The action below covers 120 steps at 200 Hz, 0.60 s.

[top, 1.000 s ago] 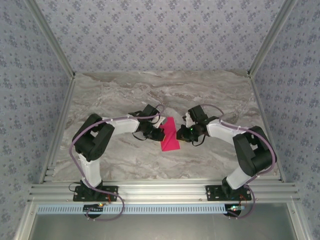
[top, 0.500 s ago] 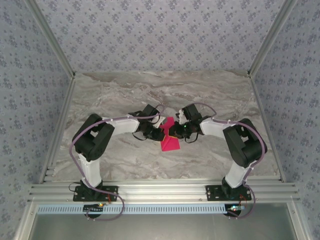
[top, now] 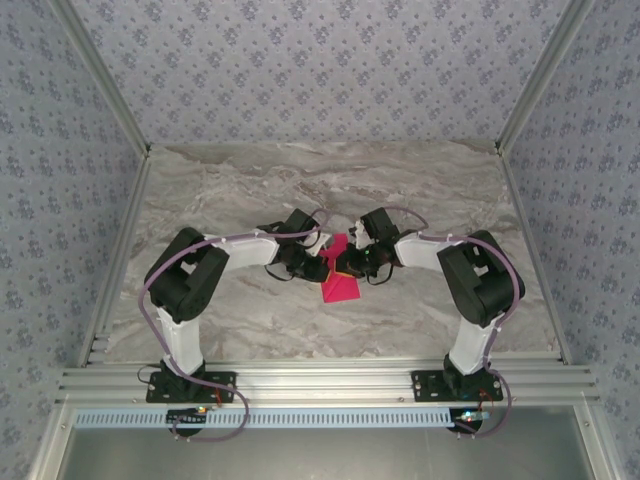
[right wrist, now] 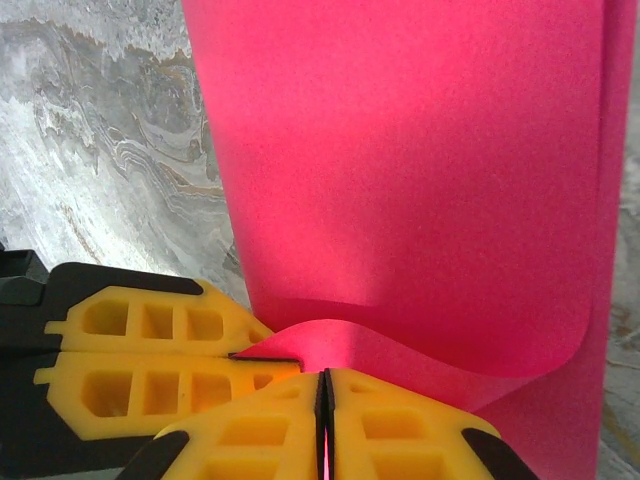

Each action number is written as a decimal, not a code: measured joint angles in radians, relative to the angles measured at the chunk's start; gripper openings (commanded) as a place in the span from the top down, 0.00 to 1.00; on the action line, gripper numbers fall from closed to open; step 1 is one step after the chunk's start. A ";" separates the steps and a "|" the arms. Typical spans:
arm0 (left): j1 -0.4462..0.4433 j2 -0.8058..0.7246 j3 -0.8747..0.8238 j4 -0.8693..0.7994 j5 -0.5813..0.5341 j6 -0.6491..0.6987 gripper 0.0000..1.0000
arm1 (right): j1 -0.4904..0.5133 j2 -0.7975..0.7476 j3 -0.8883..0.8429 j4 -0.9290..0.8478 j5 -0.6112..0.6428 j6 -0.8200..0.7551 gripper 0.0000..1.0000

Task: Fold a paper plane with a square sheet of paper (fold left side to right side)
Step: Fold the triangle a second time at the center of the table.

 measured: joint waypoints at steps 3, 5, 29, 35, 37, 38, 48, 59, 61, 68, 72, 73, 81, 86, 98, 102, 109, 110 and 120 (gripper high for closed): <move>0.000 0.000 0.000 0.000 0.000 0.000 0.98 | 0.000 0.000 0.002 -0.001 0.000 0.000 0.88; 0.000 0.000 0.000 0.000 0.000 0.000 0.98 | 0.000 0.000 0.002 -0.003 0.001 0.000 0.88; 0.000 0.000 0.000 0.000 0.000 0.000 0.99 | 0.000 0.000 0.005 -0.014 0.015 -0.014 0.88; 0.000 0.000 0.000 0.000 0.000 0.000 0.99 | 0.000 0.000 0.005 -0.019 0.019 -0.021 0.88; 0.000 0.000 0.000 0.000 0.000 0.000 0.98 | 0.000 0.000 0.005 -0.020 0.020 -0.022 0.88; 0.000 0.000 0.000 0.000 0.000 0.000 0.98 | 0.000 0.000 0.005 -0.021 0.020 -0.022 0.88; 0.000 0.000 0.000 0.000 0.000 0.000 0.98 | 0.000 0.001 0.005 -0.027 0.026 -0.031 0.88; 0.000 0.000 0.000 0.000 0.000 0.000 0.98 | 0.000 0.002 0.005 -0.034 0.030 -0.038 0.88; 0.000 0.000 0.000 0.000 0.000 0.000 0.99 | 0.000 0.002 0.005 -0.035 0.031 -0.038 0.88; 0.000 0.000 0.000 0.000 0.000 0.000 0.99 | 0.000 0.002 0.005 -0.041 0.034 -0.043 0.88; 0.000 0.000 0.000 0.000 0.000 0.000 0.99 | 0.000 0.002 0.005 -0.043 0.035 -0.045 0.88; 0.000 0.000 0.000 0.000 0.000 0.000 0.99 | 0.000 0.002 0.005 -0.043 0.035 -0.045 0.88; 0.000 0.000 0.000 0.000 0.000 0.000 0.99 | 0.000 0.003 0.005 -0.047 0.041 -0.049 0.88; 0.000 0.000 0.000 0.000 0.000 0.000 0.99 | 0.000 0.004 0.005 -0.049 0.042 -0.050 0.88; 0.000 0.000 0.000 0.000 0.000 0.000 0.98 | 0.000 0.008 0.007 -0.058 0.050 -0.056 0.88; 0.000 0.000 0.000 0.000 0.000 0.000 0.98 | 0.000 0.010 0.008 -0.060 0.051 -0.057 0.88; 0.000 0.000 0.000 0.000 0.000 0.000 0.98 | 0.000 0.015 0.011 -0.064 0.052 -0.060 0.88; 0.000 0.000 0.000 0.000 0.000 0.000 0.98 | 0.000 0.015 0.011 -0.064 0.052 -0.060 0.88; 0.000 0.000 0.000 0.000 0.000 0.000 0.97 | 0.000 0.019 0.017 -0.071 0.052 -0.064 0.88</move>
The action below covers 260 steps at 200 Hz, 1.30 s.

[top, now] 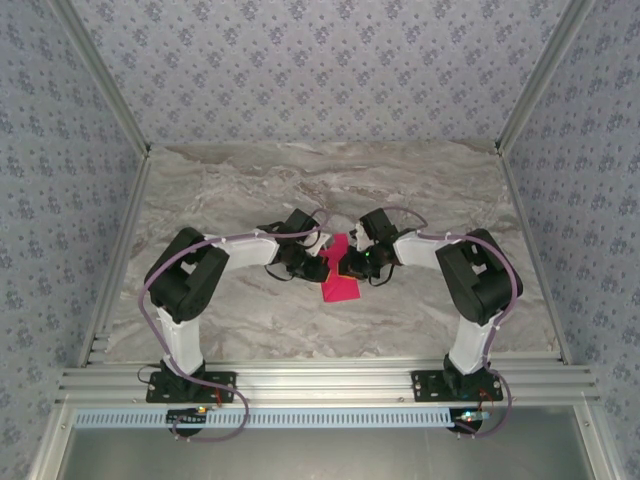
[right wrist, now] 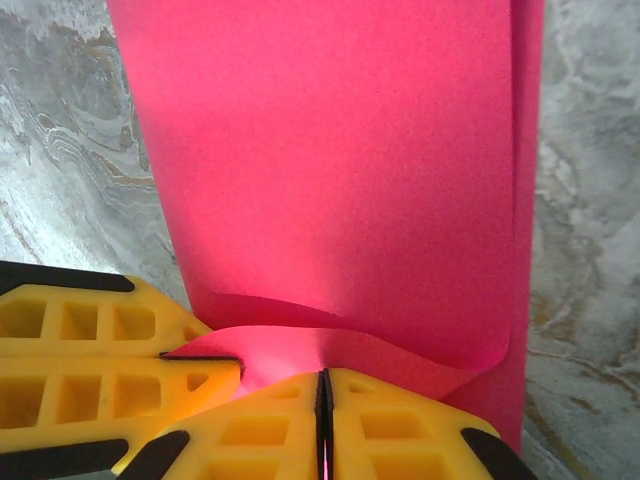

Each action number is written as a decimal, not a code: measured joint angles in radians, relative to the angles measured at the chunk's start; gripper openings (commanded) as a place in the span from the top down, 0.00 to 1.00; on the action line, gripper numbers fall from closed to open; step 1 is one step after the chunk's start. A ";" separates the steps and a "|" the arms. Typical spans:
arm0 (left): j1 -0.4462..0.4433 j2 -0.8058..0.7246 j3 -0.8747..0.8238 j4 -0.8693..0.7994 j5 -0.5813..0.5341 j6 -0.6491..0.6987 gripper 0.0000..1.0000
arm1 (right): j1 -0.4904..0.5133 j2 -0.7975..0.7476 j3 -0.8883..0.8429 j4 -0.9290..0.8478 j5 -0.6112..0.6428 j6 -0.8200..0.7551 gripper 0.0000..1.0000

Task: Fold a paper plane with a square sheet of paper (fold left side to right side)
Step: Fold the triangle a second time at the center of the table.

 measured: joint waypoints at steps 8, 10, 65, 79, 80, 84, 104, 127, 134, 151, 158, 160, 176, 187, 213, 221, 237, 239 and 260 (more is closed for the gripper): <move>0.000 0.000 0.000 0.000 0.000 0.000 0.97 | 0.000 0.002 0.004 -0.006 0.001 -0.001 0.88; 0.000 0.000 0.000 0.000 0.000 0.000 0.97 | 0.000 0.003 0.005 -0.007 0.001 -0.002 0.88; 0.000 -0.053 -0.019 -0.012 -0.033 -0.010 0.82 | 0.002 0.011 0.018 -0.023 0.001 -0.008 0.88; 0.000 -0.096 -0.019 -0.026 -0.045 -0.018 0.81 | 0.002 0.011 0.018 -0.023 0.001 -0.008 0.88; 0.000 -0.098 -0.019 -0.027 -0.045 -0.018 0.81 | 0.002 0.011 0.018 -0.023 0.001 -0.008 0.89; 0.001 -0.114 -0.019 -0.030 -0.048 -0.018 0.80 | 0.002 0.011 0.018 -0.023 0.001 -0.008 0.89; 0.001 -0.178 -0.020 -0.035 -0.045 -0.029 0.80 | 0.002 0.011 0.018 -0.023 0.001 -0.008 0.88; -0.003 -0.240 -0.037 -0.022 -0.006 -0.058 0.80 | 0.002 0.012 0.020 -0.026 0.001 -0.010 0.88; -0.008 -0.249 -0.046 -0.012 0.007 -0.069 0.80 | 0.002 0.012 0.020 -0.026 0.001 -0.011 0.88; -0.031 -0.253 -0.072 0.018 0.043 -0.099 0.80 | 0.002 0.012 0.020 -0.026 0.001 -0.011 0.88; -0.043 -0.252 -0.086 0.031 0.056 -0.114 0.80 | 0.002 0.012 0.020 -0.026 0.001 -0.011 0.88; -0.048 -0.251 -0.090 0.033 0.060 -0.117 0.80 | 0.002 0.012 0.020 -0.026 0.001 -0.011 0.88; -0.072 -0.240 -0.108 0.051 0.081 -0.143 0.80 | 0.002 0.012 0.020 -0.026 0.001 -0.011 0.88; -0.087 -0.221 -0.109 0.066 0.090 -0.152 0.80 | 0.002 0.012 0.020 -0.027 0.001 -0.011 0.88; -0.101 -0.166 -0.109 0.090 0.097 -0.169 0.80 | 0.002 0.013 0.025 -0.034 0.001 -0.011 0.88; -0.101 -0.152 -0.109 0.090 0.097 -0.169 0.80 | 0.002 0.014 0.026 -0.036 0.002 -0.011 0.88; -0.101 -0.134 -0.109 0.090 0.093 -0.169 0.80 | 0.002 0.014 0.027 -0.037 0.002 -0.012 0.88; -0.101 -0.132 -0.109 0.090 0.092 -0.169 0.80 | 0.002 0.014 0.027 -0.037 0.002 -0.012 0.88; -0.101 -0.114 -0.109 0.090 0.083 -0.169 0.80 | 0.002 0.014 0.029 -0.040 0.002 -0.015 0.88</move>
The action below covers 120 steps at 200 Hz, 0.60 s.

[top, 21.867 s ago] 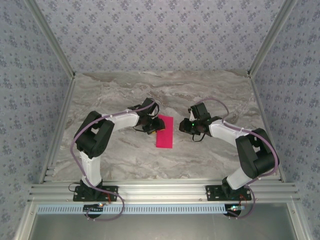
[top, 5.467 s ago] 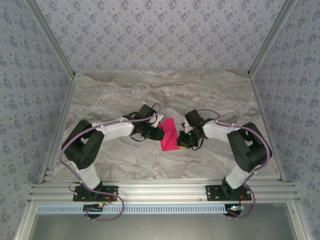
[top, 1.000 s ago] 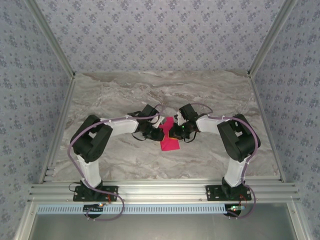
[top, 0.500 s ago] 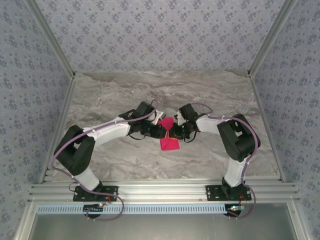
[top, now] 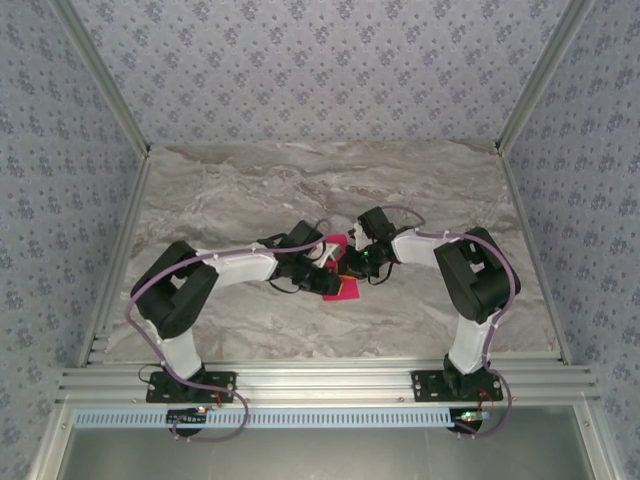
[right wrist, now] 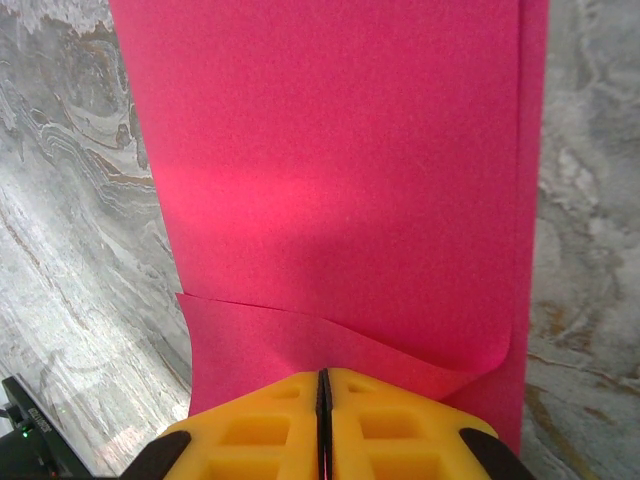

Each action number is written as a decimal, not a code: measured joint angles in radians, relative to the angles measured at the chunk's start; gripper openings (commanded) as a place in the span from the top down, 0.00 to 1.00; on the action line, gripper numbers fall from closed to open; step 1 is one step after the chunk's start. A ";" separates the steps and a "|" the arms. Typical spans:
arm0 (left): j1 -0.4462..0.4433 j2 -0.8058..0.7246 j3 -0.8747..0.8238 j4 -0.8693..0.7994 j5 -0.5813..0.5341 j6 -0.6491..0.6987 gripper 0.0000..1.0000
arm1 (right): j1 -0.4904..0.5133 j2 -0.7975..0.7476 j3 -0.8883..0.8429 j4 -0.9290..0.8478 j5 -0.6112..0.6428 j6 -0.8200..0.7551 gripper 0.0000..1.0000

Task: Fold a paper plane with a square sheet of paper (fold left side to right side)
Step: Fold the triangle a second time at the center of the table.

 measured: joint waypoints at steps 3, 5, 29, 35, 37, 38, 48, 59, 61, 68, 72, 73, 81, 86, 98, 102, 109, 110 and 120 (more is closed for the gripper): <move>0.000 0.002 0.000 0.000 -0.001 0.000 0.80 | 0.000 0.000 0.000 -0.001 0.000 0.000 0.88; 0.000 0.004 0.000 0.000 -0.002 0.000 0.80 | 0.000 0.000 0.001 -0.001 0.001 0.000 0.88; 0.000 0.014 -0.007 0.000 -0.008 0.000 0.80 | 0.003 0.000 0.005 -0.009 0.007 -0.005 0.89; 0.000 0.014 -0.011 0.000 -0.010 0.000 0.80 | 0.003 0.001 0.006 -0.011 0.008 -0.008 0.88; 0.000 0.014 -0.013 0.000 -0.010 0.000 0.80 | 0.003 0.001 0.006 -0.011 0.009 -0.009 0.88; 0.000 0.014 -0.013 0.000 -0.011 0.000 0.80 | 0.003 0.001 0.006 -0.012 0.009 -0.010 0.88; 0.000 0.015 -0.019 0.000 -0.016 0.000 0.81 | 0.004 0.001 0.008 -0.014 0.011 -0.012 0.88; -0.001 0.018 -0.022 0.000 -0.021 0.000 0.81 | 0.005 0.001 0.009 -0.016 0.014 -0.015 0.88; -0.001 0.019 -0.023 0.000 -0.023 0.000 0.81 | 0.005 0.001 0.010 -0.017 0.014 -0.016 0.88; -0.002 0.023 -0.024 0.000 -0.024 0.000 0.80 | 0.005 0.001 0.010 -0.018 0.014 -0.018 0.88; -0.002 0.024 -0.024 0.000 -0.024 0.000 0.81 | 0.005 0.001 0.010 -0.019 0.014 -0.019 0.88; -0.002 0.025 -0.024 0.000 -0.024 0.000 0.81 | 0.005 0.001 0.010 -0.019 0.014 -0.019 0.88; -0.002 0.029 -0.024 0.000 -0.026 0.000 0.81 | 0.005 0.001 0.010 -0.019 0.014 -0.020 0.88; -0.002 0.031 -0.024 0.000 -0.027 0.000 0.81 | 0.005 0.001 0.010 -0.019 0.014 -0.021 0.88; -0.002 0.033 -0.024 0.000 -0.028 0.001 0.81 | 0.005 0.001 0.010 -0.019 0.014 -0.022 0.88; -0.002 0.033 -0.024 0.000 -0.030 0.001 0.81 | 0.005 0.001 0.010 -0.019 0.014 -0.022 0.88; -0.003 0.034 -0.024 0.000 -0.031 0.001 0.81 | 0.005 0.001 0.010 -0.019 0.014 -0.022 0.88; -0.003 0.034 -0.024 0.000 -0.031 0.001 0.81 | 0.005 0.001 0.010 -0.019 0.014 -0.022 0.89; -0.003 0.034 -0.024 0.000 -0.032 0.001 0.81 | 0.005 0.001 0.010 -0.020 0.014 -0.023 0.88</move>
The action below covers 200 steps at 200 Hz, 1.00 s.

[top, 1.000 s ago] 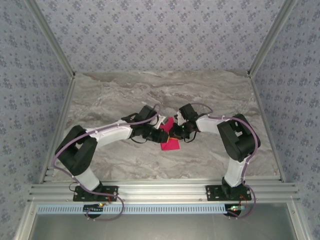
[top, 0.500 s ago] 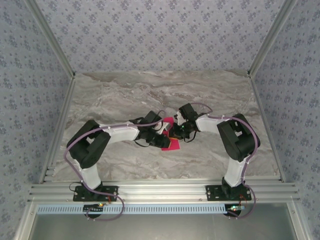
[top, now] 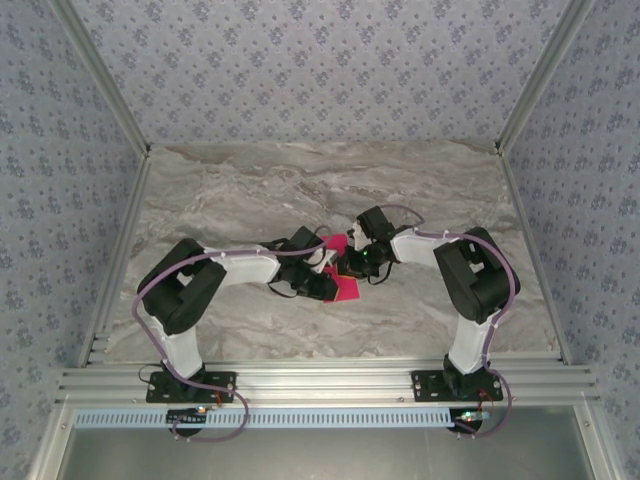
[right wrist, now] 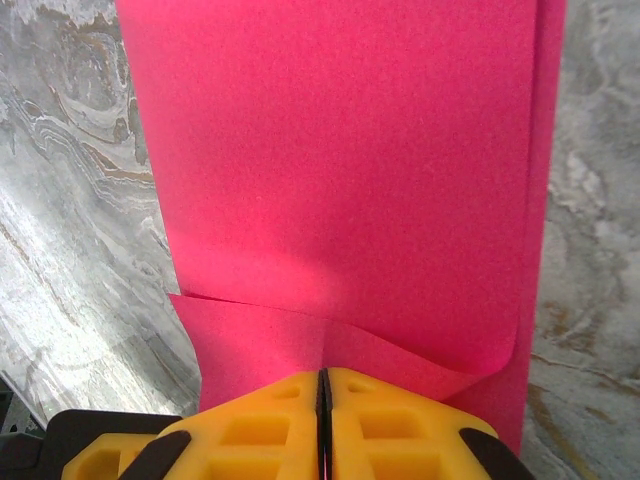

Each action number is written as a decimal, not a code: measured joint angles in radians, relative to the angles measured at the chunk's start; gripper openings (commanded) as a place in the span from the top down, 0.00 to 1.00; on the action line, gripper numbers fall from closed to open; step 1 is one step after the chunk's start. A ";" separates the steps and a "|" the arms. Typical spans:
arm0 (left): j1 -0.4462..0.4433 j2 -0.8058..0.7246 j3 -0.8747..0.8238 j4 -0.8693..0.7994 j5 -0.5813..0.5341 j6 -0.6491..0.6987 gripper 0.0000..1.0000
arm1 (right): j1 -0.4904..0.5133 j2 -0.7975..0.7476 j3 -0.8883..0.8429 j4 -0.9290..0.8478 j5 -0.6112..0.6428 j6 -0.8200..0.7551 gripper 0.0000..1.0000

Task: Fold a paper plane with a square sheet of paper (fold left side to right side)
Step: Fold the triangle a second time at the center of the table.

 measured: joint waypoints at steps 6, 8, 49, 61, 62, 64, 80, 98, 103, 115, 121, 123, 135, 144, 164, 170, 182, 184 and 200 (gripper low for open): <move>0.000 0.000 -0.001 0.000 0.000 0.000 0.81 | 0.000 0.000 0.000 -0.001 0.000 0.000 0.88; 0.000 0.000 -0.002 0.000 0.000 0.000 0.81 | 0.000 0.000 0.000 -0.001 0.000 0.000 0.88; 0.000 -0.005 -0.025 0.031 -0.004 0.002 0.83 | 0.000 0.002 0.006 -0.013 0.004 -0.005 0.88; 0.000 -0.015 -0.041 0.047 -0.010 0.002 0.84 | 0.000 0.002 0.007 -0.014 0.005 -0.006 0.88; 0.000 -0.016 -0.042 0.048 -0.010 0.002 0.85 | 0.000 0.002 0.007 -0.014 0.005 -0.006 0.89; 0.000 -0.017 -0.044 0.050 -0.011 0.002 0.85 | 0.000 0.002 0.007 -0.015 0.005 -0.006 0.88; 0.000 -0.031 -0.066 0.068 -0.018 0.001 0.86 | 0.000 0.002 0.007 -0.018 0.004 -0.007 0.89; -0.001 -0.051 -0.095 0.081 -0.025 -0.002 0.87 | 0.000 0.002 0.007 -0.020 0.003 -0.007 0.89; -0.002 -0.058 -0.105 0.086 -0.026 -0.002 0.88 | 0.000 0.002 0.007 -0.021 0.003 -0.007 0.89; -0.005 -0.076 -0.128 0.093 -0.030 -0.006 0.89 | 0.001 0.002 0.008 -0.023 0.003 -0.007 0.88; -0.007 -0.086 -0.140 0.094 -0.033 -0.007 0.89 | 0.001 0.002 0.009 -0.024 0.003 -0.007 0.88; -0.008 -0.089 -0.143 0.094 -0.033 -0.010 0.89 | 0.001 0.002 0.009 -0.025 0.003 -0.007 0.89; -0.011 -0.114 -0.171 0.093 -0.037 -0.014 0.89 | 0.001 0.002 0.011 -0.027 0.003 -0.007 0.88; -0.013 -0.134 -0.190 0.088 -0.042 -0.019 0.90 | 0.001 0.002 0.011 -0.027 0.003 -0.007 0.88; -0.011 -0.175 -0.219 0.051 -0.044 -0.028 0.90 | 0.001 0.002 0.011 -0.028 0.003 -0.008 0.88; -0.008 -0.187 -0.225 0.040 -0.043 -0.032 0.90 | 0.001 0.002 0.011 -0.028 0.003 -0.008 0.89; -0.001 -0.208 -0.229 0.021 -0.039 -0.040 0.90 | 0.001 0.002 0.011 -0.028 0.003 -0.008 0.89; 0.001 -0.213 -0.229 0.021 -0.036 -0.040 0.90 | 0.001 0.002 0.011 -0.028 0.003 -0.008 0.89; 0.013 -0.240 -0.224 0.018 -0.025 -0.047 0.89 | 0.001 0.002 0.011 -0.028 0.003 -0.008 0.89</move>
